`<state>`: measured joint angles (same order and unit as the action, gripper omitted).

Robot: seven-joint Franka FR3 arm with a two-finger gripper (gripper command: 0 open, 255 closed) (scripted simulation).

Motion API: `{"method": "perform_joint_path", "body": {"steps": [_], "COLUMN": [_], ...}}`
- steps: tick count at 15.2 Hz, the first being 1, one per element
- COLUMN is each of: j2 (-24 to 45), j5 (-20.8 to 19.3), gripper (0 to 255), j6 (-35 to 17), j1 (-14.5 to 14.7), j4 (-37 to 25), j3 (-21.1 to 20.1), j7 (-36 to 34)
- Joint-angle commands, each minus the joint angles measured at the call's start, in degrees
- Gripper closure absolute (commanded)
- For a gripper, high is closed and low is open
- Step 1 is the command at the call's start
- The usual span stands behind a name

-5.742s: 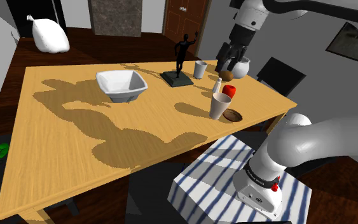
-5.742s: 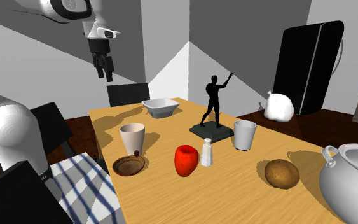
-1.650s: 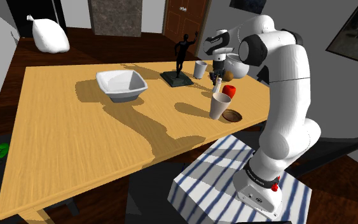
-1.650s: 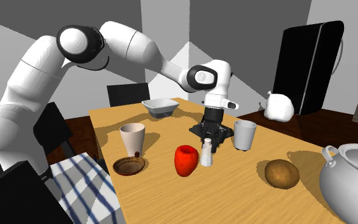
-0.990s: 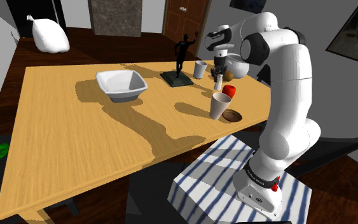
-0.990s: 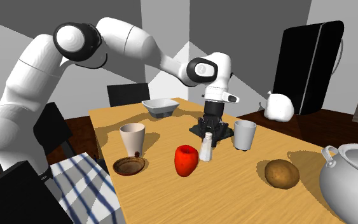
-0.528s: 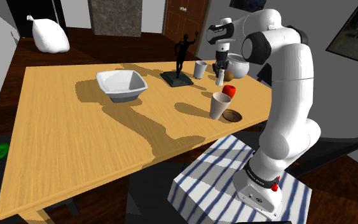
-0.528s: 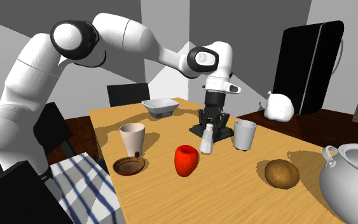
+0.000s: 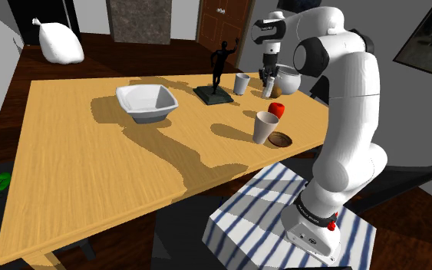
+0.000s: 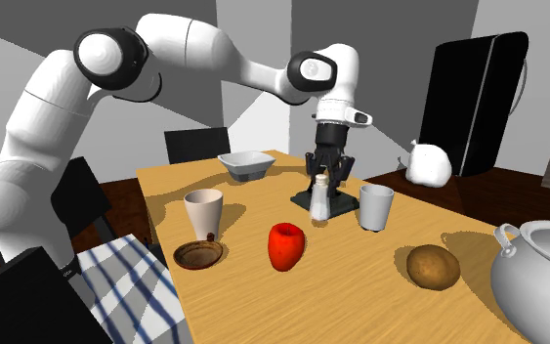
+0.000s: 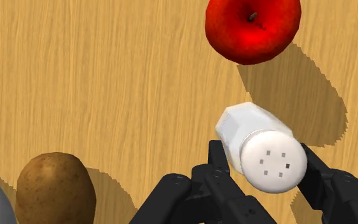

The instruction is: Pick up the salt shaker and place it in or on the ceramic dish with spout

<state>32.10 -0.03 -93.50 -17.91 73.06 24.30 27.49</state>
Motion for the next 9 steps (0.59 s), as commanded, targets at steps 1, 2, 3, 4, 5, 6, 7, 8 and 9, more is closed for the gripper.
{"method": "perform_joint_path", "body": {"steps": [1, 2, 3, 4, 5, 6, 7, 8, 9], "j2": [-0.1, 0.0, -0.1, -3.3, -6.3, -9.2, -12.0, -14.7, -17.4], "j5": [0.0, 0.0, 0.0, -1.0, -1.9, -2.9, -3.9, -4.9, -6.0], "gripper": [255, 255, 255, 255, 255, 255, 255, 255, 255], "j6": [1.6, 2.4, 2.4, 0.8, -0.7, -2.0, -3.1, -4.0, -4.9], "j1": [-0.1, -0.2, -0.2, 1.1, 2.3, 3.4, 4.3, 5.2, 6.0], "j4": [-1.5, -2.3, -2.4, 2.5, 6.9, 11.0, 14.9, 18.5, 21.9], "j3": [0.0, 0.1, 0.1, 0.4, 0.7, 0.9, 1.1, 1.2, 1.3], "j7": [0.1, 0.2, 0.2, -0.3, -0.9, -1.6, -2.3, -3.1, -3.9]}}
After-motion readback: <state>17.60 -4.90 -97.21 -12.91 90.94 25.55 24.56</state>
